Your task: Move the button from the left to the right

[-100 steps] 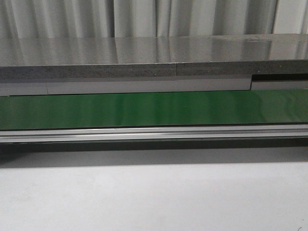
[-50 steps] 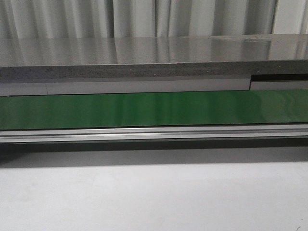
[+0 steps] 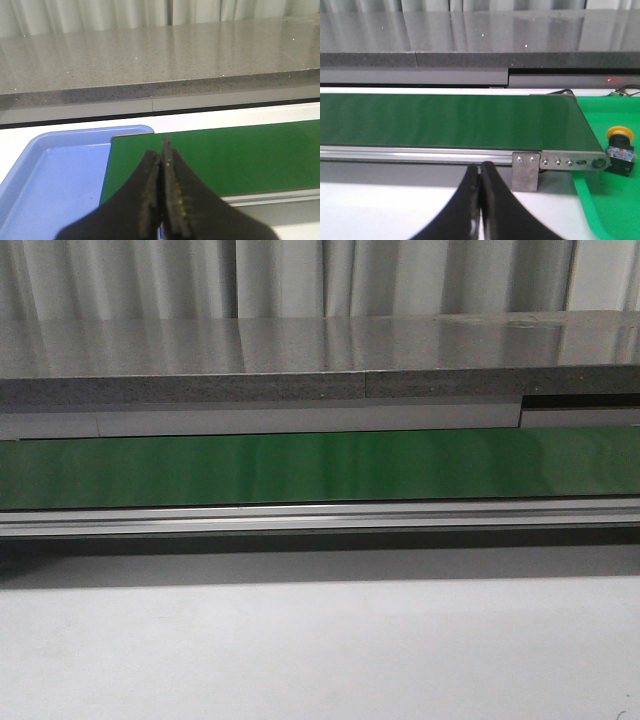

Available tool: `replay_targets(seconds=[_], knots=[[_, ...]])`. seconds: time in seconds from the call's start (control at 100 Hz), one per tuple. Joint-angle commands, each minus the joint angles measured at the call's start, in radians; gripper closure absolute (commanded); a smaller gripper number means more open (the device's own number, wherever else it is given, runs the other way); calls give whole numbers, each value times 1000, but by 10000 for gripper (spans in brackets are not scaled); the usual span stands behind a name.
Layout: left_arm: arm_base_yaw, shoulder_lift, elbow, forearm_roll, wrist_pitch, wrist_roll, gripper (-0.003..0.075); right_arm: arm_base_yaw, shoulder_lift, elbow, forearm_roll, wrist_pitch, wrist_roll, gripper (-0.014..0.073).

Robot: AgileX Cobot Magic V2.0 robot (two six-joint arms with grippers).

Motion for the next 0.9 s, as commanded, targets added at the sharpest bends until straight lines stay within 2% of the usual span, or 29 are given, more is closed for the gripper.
replay_targets(seconds=[0.0,0.22,0.89], knots=[[-7,6,-30,-10,-85,-3,741,1,-19,-2,-22,-96,9,660],[-7,6,-30,-10,-85,-3,741,1,-19,54,-28,-147,44,660],[-7,6,-30,-10,-85,-3,741,1,-19,53,-49,-151,56,660]])
